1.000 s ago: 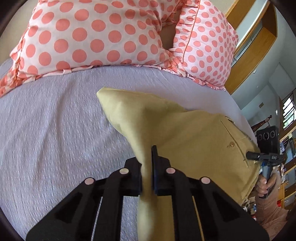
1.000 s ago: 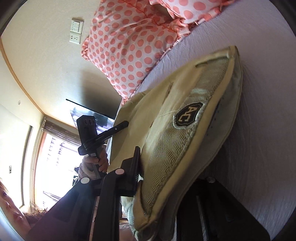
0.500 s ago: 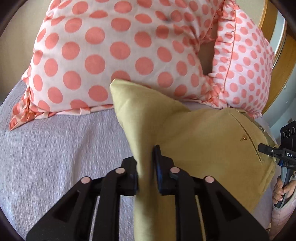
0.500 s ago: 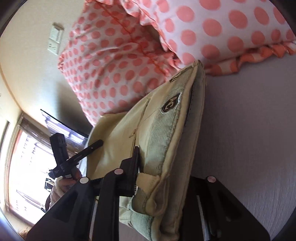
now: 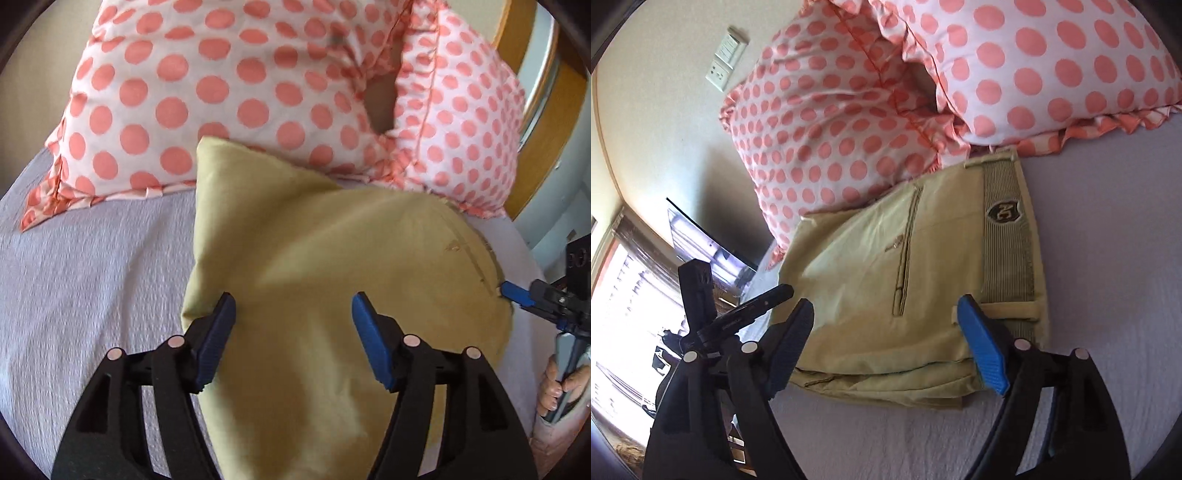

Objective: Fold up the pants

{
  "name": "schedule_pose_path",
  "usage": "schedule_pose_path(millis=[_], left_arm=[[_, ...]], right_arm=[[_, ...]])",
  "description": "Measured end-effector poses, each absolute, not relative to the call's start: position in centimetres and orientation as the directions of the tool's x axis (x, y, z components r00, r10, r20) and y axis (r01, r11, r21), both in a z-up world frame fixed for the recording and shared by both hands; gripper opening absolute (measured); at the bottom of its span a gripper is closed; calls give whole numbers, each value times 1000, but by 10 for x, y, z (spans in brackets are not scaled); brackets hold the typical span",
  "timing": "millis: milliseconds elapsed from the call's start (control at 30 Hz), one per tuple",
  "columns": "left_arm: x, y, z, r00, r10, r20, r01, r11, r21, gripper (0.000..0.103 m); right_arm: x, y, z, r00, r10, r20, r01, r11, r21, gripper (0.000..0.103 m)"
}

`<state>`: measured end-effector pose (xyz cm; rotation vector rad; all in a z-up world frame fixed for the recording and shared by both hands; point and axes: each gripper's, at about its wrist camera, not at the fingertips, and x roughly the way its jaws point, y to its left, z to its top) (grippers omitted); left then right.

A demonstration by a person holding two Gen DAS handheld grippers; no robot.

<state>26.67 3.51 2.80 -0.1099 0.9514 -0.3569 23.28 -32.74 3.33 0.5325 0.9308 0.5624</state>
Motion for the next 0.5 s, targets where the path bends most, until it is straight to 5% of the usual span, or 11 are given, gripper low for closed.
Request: schedule_pose_path(millis=[200,233,300,500], left_arm=[[233,37,39,572,-270,-774,224,960,-169,70],[218,37,42,582,-255,-772,226,963,-148,78],[184,36,46,606,-196,-771,196,976,-94,94],[101,35,33,603,-147,-784,151,986,-69,96]], right_arm=[[208,-325,41,503,555,-663,-155,812,562,88],[195,-322,48,532,507,-678,-159,846,509,101],[165,-313,57,595,403,-695,-148,906,397,102],[118,-278,35,602,276,-749,-146,960,237,102]])
